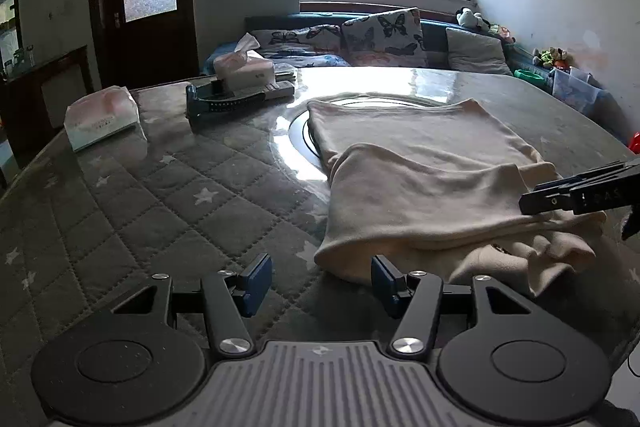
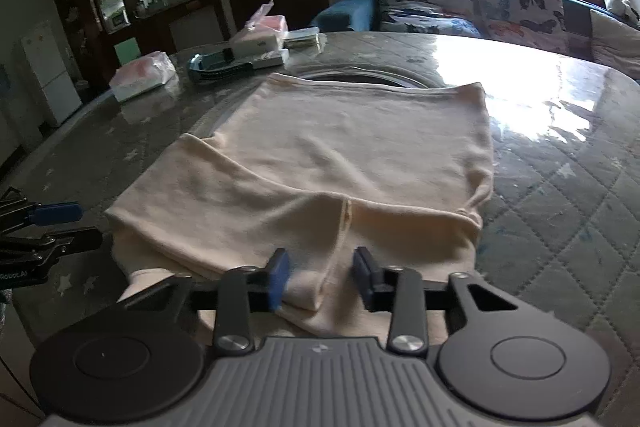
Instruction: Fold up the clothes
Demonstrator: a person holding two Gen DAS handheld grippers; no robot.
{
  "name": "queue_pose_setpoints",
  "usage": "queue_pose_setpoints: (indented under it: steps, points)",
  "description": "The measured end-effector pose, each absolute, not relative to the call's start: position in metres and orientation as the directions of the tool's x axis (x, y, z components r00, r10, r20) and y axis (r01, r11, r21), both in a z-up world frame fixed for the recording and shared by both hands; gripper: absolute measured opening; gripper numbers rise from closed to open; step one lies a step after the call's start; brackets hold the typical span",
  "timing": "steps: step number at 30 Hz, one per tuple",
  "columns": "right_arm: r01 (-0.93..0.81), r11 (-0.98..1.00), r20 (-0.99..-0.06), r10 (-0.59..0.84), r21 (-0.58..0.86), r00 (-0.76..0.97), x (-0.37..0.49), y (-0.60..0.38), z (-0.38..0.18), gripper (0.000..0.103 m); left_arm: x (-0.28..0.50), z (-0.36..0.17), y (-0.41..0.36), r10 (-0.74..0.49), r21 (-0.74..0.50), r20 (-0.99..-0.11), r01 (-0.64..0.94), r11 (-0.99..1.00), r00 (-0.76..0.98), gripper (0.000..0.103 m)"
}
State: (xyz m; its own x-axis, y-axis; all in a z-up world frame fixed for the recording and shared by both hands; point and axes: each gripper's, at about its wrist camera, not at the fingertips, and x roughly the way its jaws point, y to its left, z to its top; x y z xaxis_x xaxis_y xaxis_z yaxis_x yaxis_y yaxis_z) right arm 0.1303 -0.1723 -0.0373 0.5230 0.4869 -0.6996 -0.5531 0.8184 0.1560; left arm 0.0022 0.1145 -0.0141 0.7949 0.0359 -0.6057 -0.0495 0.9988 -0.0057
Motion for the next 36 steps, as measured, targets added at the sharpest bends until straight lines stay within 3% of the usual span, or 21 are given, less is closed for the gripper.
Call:
queue_pose_setpoints:
  steps: [6, 12, 14, 16, 19, 22, 24, 26, 30, 31, 33, 36]
  points:
    - [-0.554, 0.819, -0.69, 0.486, 0.146, 0.536, 0.129, -0.173, -0.03, 0.005, 0.013, -0.023, 0.107, 0.028, -0.009, -0.613, -0.042, 0.999, 0.789, 0.053]
    - [-0.562, 0.824, -0.63, 0.471, 0.065, 0.617, 0.127, -0.175, -0.002, 0.001, 0.014, -0.025, 0.098, 0.043, 0.025, -0.599, -0.036, 0.999, 0.8, 0.027]
    - [-0.565, 0.824, -0.606, 0.472, 0.045, 0.64, 0.126, -0.178, 0.012, 0.001, 0.013, -0.025, 0.095, 0.052, 0.04, -0.591, -0.036, 0.999, 0.805, 0.027]
    - [-0.562, 0.826, -0.605, 0.472, 0.048, 0.641, 0.128, -0.18, 0.018, 0.001, 0.013, -0.025, 0.092, 0.061, 0.055, -0.584, -0.036, 0.998, 0.809, 0.016]
    - [-0.54, 0.838, -0.626, 0.462, 0.078, 0.628, 0.133, -0.184, 0.009, 0.007, 0.011, -0.023, 0.095, 0.069, 0.048, -0.582, -0.051, 0.998, 0.81, 0.013]
    - [-0.532, 0.838, -0.666, 0.466, 0.121, 0.583, 0.137, -0.184, -0.01, 0.015, 0.01, -0.021, 0.097, 0.061, 0.036, -0.588, -0.049, 0.998, 0.806, 0.014]
    - [-0.53, 0.836, -0.685, 0.468, 0.14, 0.558, 0.136, -0.181, -0.023, 0.03, 0.009, -0.021, 0.097, 0.054, 0.031, -0.592, -0.045, 0.999, 0.804, 0.015]
    - [-0.528, 0.835, -0.699, 0.471, 0.155, 0.538, 0.136, -0.179, -0.033, 0.032, 0.008, -0.021, 0.097, 0.052, 0.026, -0.592, -0.045, 0.999, 0.804, 0.017]
    - [-0.535, 0.828, -0.703, 0.481, 0.168, 0.524, 0.132, -0.174, -0.039, 0.033, 0.011, -0.023, 0.096, 0.048, 0.019, -0.601, -0.046, 0.999, 0.798, 0.031]
    - [-0.541, 0.824, -0.703, 0.486, 0.171, 0.519, 0.131, -0.173, -0.038, 0.031, 0.011, -0.024, 0.095, 0.048, 0.021, -0.603, -0.045, 0.999, 0.796, 0.031]
    - [-0.554, 0.815, -0.703, 0.494, 0.169, 0.512, 0.129, -0.171, -0.036, 0.013, 0.012, -0.026, 0.093, 0.049, 0.027, -0.605, -0.042, 0.999, 0.795, 0.031]
    - [-0.568, 0.811, -0.688, 0.492, 0.139, 0.533, 0.125, -0.169, -0.03, 0.004, 0.012, -0.026, 0.091, 0.054, 0.035, -0.6, -0.042, 0.999, 0.798, 0.031]
